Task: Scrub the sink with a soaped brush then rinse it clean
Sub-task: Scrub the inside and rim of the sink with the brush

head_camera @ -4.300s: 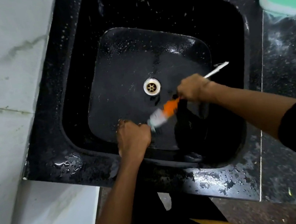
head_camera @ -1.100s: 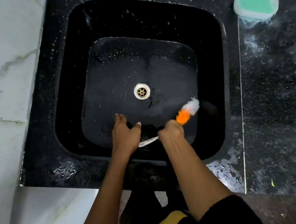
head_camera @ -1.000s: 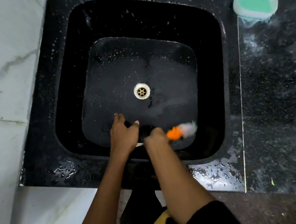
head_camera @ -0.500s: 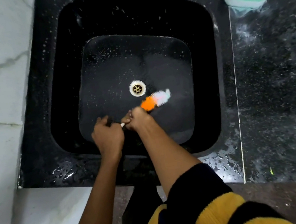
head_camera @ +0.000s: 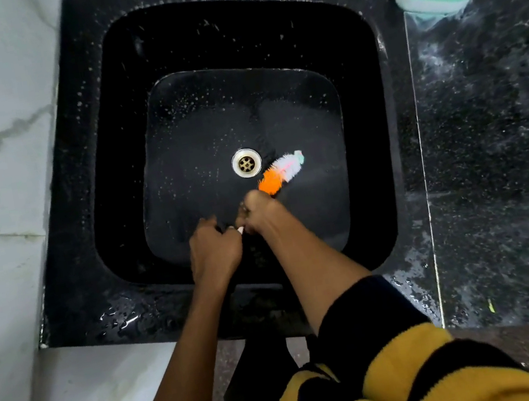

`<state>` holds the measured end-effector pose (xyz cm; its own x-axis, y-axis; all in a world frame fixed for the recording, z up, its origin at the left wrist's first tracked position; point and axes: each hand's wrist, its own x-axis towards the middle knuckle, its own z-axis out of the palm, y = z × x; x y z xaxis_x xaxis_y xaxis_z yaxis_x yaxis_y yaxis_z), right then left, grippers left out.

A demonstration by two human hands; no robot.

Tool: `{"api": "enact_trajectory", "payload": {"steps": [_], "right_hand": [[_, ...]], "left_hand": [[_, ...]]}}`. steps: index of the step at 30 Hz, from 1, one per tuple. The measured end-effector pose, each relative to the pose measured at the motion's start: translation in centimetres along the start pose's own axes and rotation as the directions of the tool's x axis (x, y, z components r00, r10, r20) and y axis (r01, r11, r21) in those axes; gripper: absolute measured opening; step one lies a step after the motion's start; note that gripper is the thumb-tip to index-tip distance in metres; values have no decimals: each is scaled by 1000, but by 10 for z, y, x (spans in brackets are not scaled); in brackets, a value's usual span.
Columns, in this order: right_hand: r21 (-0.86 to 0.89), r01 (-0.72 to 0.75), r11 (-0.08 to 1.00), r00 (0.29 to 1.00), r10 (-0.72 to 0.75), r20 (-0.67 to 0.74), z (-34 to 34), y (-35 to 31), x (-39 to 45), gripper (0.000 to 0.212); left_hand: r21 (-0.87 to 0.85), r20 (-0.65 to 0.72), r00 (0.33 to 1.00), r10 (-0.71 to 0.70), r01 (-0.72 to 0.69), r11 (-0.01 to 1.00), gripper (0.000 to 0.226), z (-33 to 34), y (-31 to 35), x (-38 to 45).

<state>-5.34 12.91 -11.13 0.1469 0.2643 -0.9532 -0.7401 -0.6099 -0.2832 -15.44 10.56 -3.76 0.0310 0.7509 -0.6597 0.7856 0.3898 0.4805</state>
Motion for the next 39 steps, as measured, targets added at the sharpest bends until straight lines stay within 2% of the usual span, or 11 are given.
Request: {"api": "enact_trajectory", "payload": {"steps": [7, 9, 12, 16, 19, 24, 29, 31, 33, 37, 39], "right_hand": [[-204, 177, 963, 932, -231, -279, -72, -40, 23, 36], [-305, 223, 926, 920, -304, -249, -81, -49, 31, 29], [-735, 150, 662, 912, -379, -155, -75, -45, 53, 21], [-909, 203, 364, 857, -515, -15, -54, -57, 51, 36], [-932, 69, 356, 811, -564, -155, -60, -78, 53, 36], [-949, 283, 136, 909, -355, 220, -39, -36, 63, 41], [-974, 142, 176, 847, -532, 27, -43, -68, 56, 41], [-984, 173, 45, 861, -491, 129, -42, -54, 46, 42], [-967, 251, 41, 871, -446, 207, -44, -39, 41, 43], [-992, 11, 125, 818, -572, -63, -83, -61, 51, 39], [-1000, -7, 27, 835, -550, -21, -91, -48, 45, 37]], "left_hand": [[59, 118, 993, 29, -36, 998, 45, 3, -7, 11], [63, 109, 993, 34, -41, 997, 48, 4, -9, 14], [62, 102, 994, 38, -44, 997, 52, 5, -8, 14], [84, 91, 995, 46, -53, 995, 58, 5, -11, 16], [75, 82, 995, 49, -56, 996, 60, 6, -11, 18], [52, 99, 995, 25, -30, 998, 63, 8, -12, 23], [47, 102, 995, 14, -19, 999, 65, 6, -12, 23], [42, 118, 993, -6, 1, 999, 67, 8, -11, 24], [43, 124, 992, -18, 13, 999, 67, 7, -9, 24], [29, 117, 993, -4, 0, 1000, 65, 7, -8, 23], [26, 117, 993, -8, 5, 1000, 65, 7, -8, 23]]}}
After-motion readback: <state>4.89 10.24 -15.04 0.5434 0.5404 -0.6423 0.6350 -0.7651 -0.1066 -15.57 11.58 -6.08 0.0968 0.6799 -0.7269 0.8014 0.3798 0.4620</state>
